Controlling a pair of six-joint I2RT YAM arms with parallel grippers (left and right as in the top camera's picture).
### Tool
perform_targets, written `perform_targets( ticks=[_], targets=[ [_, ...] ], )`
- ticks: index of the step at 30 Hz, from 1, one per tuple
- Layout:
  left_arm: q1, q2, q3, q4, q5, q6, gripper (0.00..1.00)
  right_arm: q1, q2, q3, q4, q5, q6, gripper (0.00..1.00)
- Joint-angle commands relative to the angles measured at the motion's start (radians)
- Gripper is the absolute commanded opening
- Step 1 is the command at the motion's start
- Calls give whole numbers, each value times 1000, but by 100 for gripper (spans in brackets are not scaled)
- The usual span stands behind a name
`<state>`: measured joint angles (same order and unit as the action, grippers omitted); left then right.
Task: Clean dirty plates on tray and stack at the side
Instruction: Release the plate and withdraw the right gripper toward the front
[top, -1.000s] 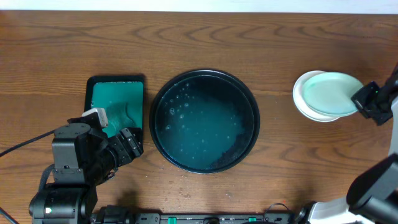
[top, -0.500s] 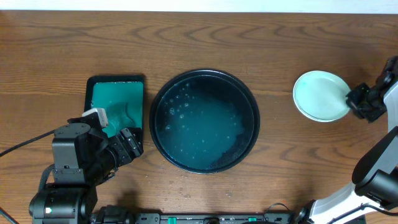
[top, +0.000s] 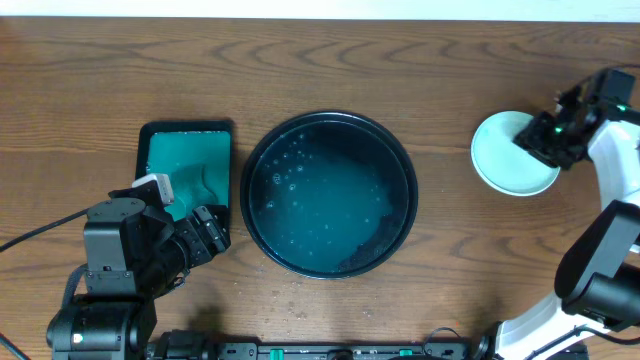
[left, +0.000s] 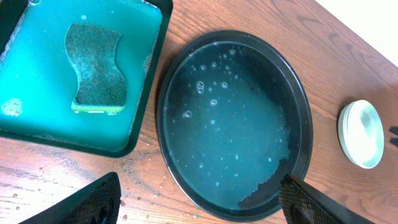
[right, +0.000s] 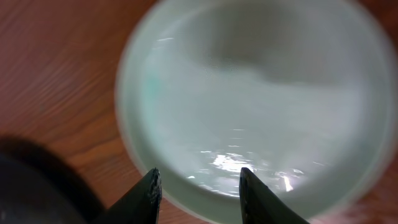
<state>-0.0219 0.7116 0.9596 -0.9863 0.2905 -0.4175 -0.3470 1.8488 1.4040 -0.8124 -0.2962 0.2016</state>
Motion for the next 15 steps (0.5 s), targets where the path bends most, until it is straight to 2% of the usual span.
perform_targets(
  ticks=[1, 9, 15],
  targets=[
    [-4, 1, 0, 0, 15, 14, 82, 57, -111, 7, 10, -35, -109, 40],
    [-4, 1, 0, 0, 15, 14, 82, 200, -377, 7, -14, 8, -201, 39],
    [-4, 1, 0, 0, 15, 14, 82, 296, -596, 7, -119, 8, -228, 39]
  ],
)
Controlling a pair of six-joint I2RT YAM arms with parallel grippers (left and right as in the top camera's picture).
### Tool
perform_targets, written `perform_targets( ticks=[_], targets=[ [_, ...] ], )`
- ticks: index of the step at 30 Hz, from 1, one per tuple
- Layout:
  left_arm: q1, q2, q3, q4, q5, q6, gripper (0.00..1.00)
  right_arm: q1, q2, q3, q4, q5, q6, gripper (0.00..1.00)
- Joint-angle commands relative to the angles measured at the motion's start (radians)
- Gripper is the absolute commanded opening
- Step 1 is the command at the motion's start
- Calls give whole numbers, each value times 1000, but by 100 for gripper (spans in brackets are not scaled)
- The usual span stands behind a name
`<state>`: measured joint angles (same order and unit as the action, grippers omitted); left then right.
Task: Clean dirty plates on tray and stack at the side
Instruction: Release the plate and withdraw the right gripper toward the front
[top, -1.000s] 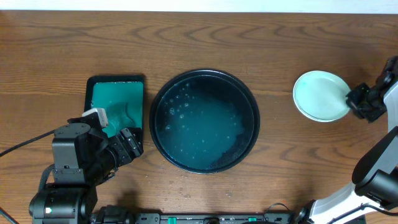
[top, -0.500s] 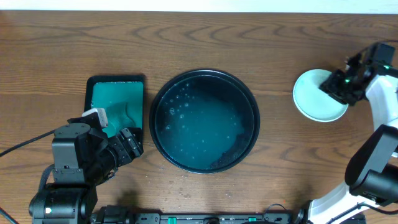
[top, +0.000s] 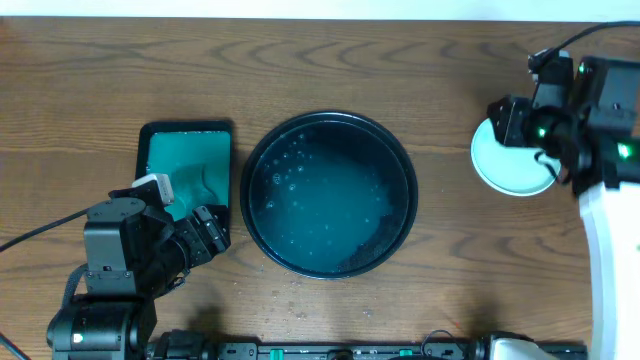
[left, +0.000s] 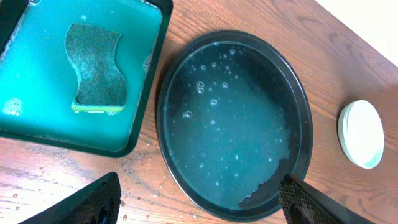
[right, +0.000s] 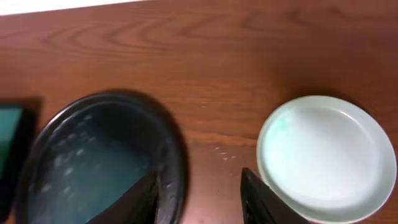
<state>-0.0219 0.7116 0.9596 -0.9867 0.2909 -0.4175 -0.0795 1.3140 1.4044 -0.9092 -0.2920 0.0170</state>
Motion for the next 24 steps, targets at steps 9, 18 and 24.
perform_targets(
  ticks=[9, 18, 24],
  targets=[
    [-4, 1, 0, 0, 15, 14, 82, 134, -399, 7, -183, 3, -68, 37],
    [-4, 1, 0, 0, 15, 14, 82, 149, -745, 7, -352, 102, -29, 28],
    [-4, 1, 0, 0, 15, 14, 82, 149, -893, 7, -442, 100, 53, 99]
  ],
)
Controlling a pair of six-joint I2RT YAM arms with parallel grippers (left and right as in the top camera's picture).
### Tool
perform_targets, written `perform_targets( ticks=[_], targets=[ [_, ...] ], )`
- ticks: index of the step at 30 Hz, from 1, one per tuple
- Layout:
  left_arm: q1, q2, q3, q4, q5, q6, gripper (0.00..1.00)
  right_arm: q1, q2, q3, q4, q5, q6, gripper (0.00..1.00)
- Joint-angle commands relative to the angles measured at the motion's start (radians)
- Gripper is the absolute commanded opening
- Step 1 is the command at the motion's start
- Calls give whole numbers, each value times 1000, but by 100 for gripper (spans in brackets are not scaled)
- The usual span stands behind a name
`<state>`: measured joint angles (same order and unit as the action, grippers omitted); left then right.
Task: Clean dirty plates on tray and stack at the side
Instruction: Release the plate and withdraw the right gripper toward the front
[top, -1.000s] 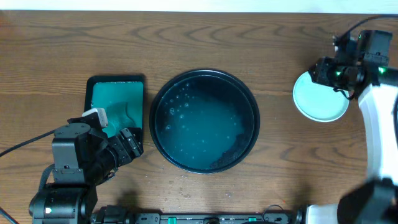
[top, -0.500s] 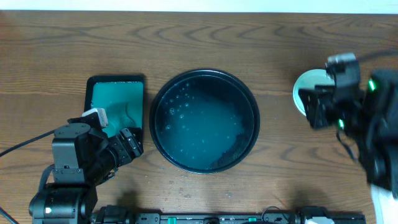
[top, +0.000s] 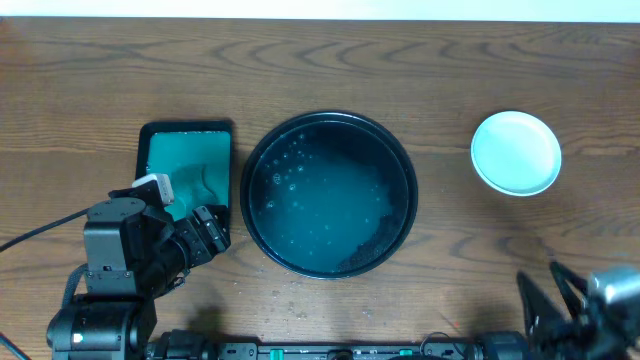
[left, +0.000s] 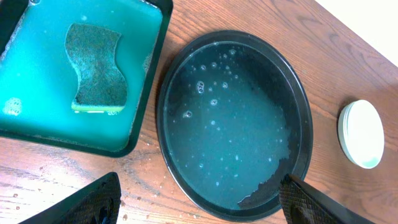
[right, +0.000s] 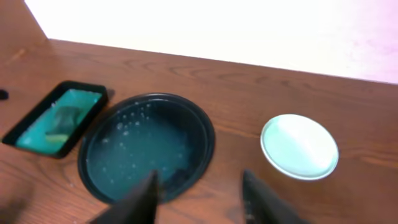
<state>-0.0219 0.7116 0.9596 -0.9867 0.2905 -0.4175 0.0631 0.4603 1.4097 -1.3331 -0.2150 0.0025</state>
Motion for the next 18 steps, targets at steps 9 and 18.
perform_targets(
  ticks=[9, 18],
  targets=[
    [-4, 1, 0, 0, 15, 13, 82, 6, -75, 1, -187, 51, 207, 99],
    [-4, 1, 0, 0, 15, 13, 82, 6, -75, 1, -199, 69, 139, 99]
  ],
)
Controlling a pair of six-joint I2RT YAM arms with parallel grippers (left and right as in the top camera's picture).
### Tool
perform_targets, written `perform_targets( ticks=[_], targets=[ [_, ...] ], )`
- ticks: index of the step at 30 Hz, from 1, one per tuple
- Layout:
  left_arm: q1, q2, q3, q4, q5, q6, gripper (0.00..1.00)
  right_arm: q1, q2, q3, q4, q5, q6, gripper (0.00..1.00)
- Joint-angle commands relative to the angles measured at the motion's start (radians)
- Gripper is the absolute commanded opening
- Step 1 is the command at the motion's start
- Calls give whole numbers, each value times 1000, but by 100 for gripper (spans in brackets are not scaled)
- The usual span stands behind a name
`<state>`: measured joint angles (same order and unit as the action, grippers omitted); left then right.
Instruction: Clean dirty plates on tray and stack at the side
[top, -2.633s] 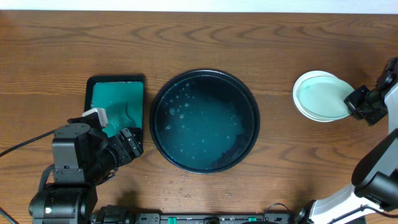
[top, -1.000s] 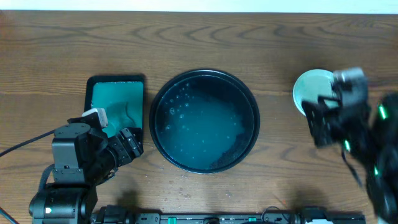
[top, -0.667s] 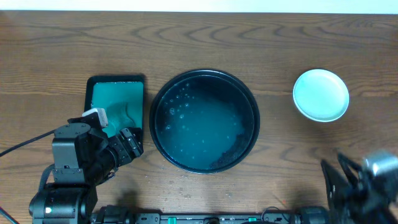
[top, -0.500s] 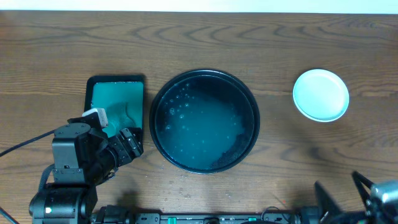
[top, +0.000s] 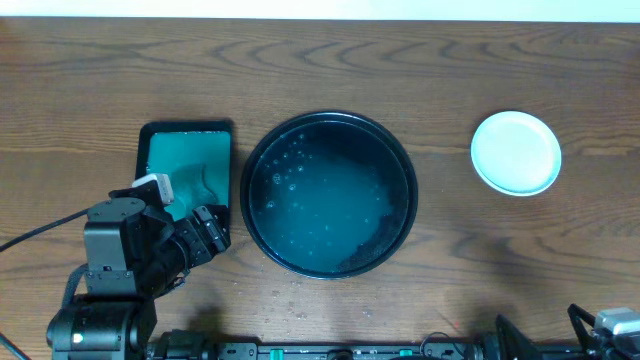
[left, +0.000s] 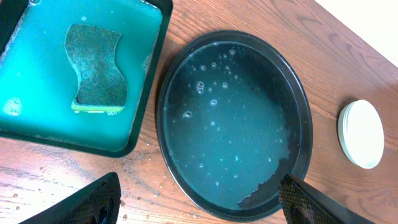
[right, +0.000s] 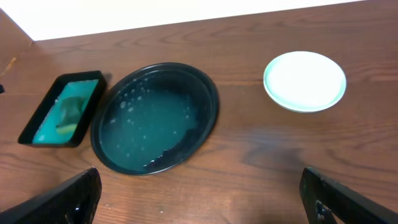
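A round black tray (top: 328, 194) of soapy water sits mid-table, with no plate showing in it. A stack of pale plates (top: 515, 152) rests on the wood at the far right, also seen as the plates (right: 305, 81) in the right wrist view. My left gripper (left: 200, 208) hangs open near the tray's front-left rim, holding nothing. My right gripper (right: 202, 202) is open wide, pulled back high over the table's front edge, far from the plates. Only part of the right arm (top: 605, 325) shows in the overhead view.
A rectangular black tray (top: 187, 135) of teal water holds a green sponge (left: 96, 68), left of the round tray. Water drops speckle the wood in front of the round tray. Bare wood lies between the round tray and the plates.
My right gripper has drawn further back toward the front edge and its fingers now stand much wider apart. The left arm, trays and plates have not moved.
My right gripper was first low over the top plate of the stack, fingers slightly apart. Then it was above and left of the stack, then back at the table's front right. Now it is nearly out of the overhead view, open wide. The left arm stayed still.
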<state>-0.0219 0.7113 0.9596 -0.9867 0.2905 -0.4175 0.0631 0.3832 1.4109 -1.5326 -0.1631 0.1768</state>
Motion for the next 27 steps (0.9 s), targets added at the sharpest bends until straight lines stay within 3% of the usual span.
perform_targets(
  ticks=[1, 6, 15, 27],
  targets=[
    [-4, 2, 0, 0, 15, 14, 82, 6, 2, 0, 2, 17, -65, 99],
    [-4, 2, 0, 0, 15, 14, 82, 6, 2, 0, 34, 17, -173, 99],
    [-4, 2, 0, 0, 15, 14, 82, 6, -18, -77, 96, 18, -175, 99],
    [-4, 2, 0, 0, 15, 13, 82, -5, -341, -534, 582, -64, -153, 99]
  ],
)
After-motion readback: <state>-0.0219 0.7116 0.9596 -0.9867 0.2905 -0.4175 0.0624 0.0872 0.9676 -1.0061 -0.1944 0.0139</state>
